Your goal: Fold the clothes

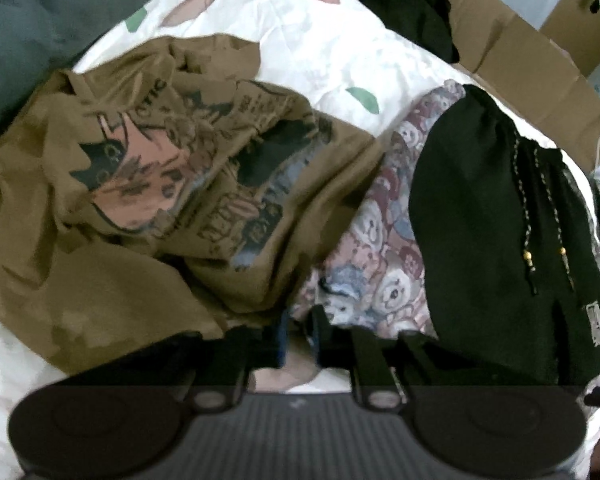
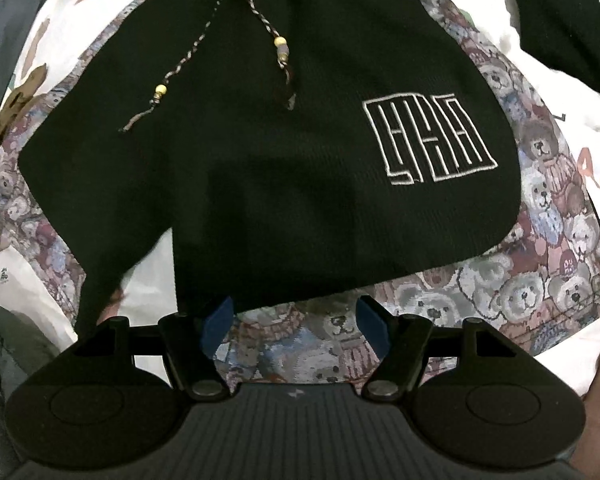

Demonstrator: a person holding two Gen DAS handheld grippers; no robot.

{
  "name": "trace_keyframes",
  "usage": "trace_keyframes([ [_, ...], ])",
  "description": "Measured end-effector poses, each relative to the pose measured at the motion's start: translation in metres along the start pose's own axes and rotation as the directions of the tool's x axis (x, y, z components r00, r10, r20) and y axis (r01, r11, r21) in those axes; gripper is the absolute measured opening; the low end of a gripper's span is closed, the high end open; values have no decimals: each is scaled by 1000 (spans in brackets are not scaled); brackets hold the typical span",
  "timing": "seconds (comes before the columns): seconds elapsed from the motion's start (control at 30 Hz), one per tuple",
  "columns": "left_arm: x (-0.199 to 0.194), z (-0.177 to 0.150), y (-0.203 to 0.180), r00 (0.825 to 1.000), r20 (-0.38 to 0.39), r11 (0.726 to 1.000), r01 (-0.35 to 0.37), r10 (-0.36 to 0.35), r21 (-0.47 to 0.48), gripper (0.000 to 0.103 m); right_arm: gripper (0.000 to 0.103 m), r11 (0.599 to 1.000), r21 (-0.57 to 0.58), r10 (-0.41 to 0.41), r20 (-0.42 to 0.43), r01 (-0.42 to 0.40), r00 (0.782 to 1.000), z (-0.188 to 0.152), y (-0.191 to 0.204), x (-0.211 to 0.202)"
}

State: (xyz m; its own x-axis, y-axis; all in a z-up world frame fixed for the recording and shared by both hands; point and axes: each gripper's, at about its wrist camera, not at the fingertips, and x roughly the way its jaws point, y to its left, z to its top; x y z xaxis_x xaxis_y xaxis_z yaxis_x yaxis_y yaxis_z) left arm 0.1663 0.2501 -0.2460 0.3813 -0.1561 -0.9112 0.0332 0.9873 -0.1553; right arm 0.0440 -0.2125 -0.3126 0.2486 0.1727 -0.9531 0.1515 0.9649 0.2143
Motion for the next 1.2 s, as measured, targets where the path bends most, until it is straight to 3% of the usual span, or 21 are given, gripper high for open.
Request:
trace_keyframes([
  [0.43, 39, 8, -7, 999, -50, 998, -12, 15, 63, 23, 73, 1000, -23, 20, 4, -20, 1000, 3, 8, -3],
  [0.5, 41, 8, -6, 999, -54, 999, -2, 5, 52, 16, 73, 999, -28, 26, 7, -26, 1000, 5, 10, -5],
  [0.77, 21, 6, -1, 997, -59, 998, 52, -49, 45, 5, 73, 997, -53, 55, 11, -54, 998, 6, 29, -5],
  [1.03, 4, 9, -6, 996, -51, 996, 74, -72, 41, 4, 73, 994, -76, 74, -7, -75, 997, 0, 43, -3],
  [1.2, -6, 12, -11, 995, -29, 995, 95, -95, 22, 3, 73, 995, -67, 79, 35, -76, 996, 4, 41, -19],
])
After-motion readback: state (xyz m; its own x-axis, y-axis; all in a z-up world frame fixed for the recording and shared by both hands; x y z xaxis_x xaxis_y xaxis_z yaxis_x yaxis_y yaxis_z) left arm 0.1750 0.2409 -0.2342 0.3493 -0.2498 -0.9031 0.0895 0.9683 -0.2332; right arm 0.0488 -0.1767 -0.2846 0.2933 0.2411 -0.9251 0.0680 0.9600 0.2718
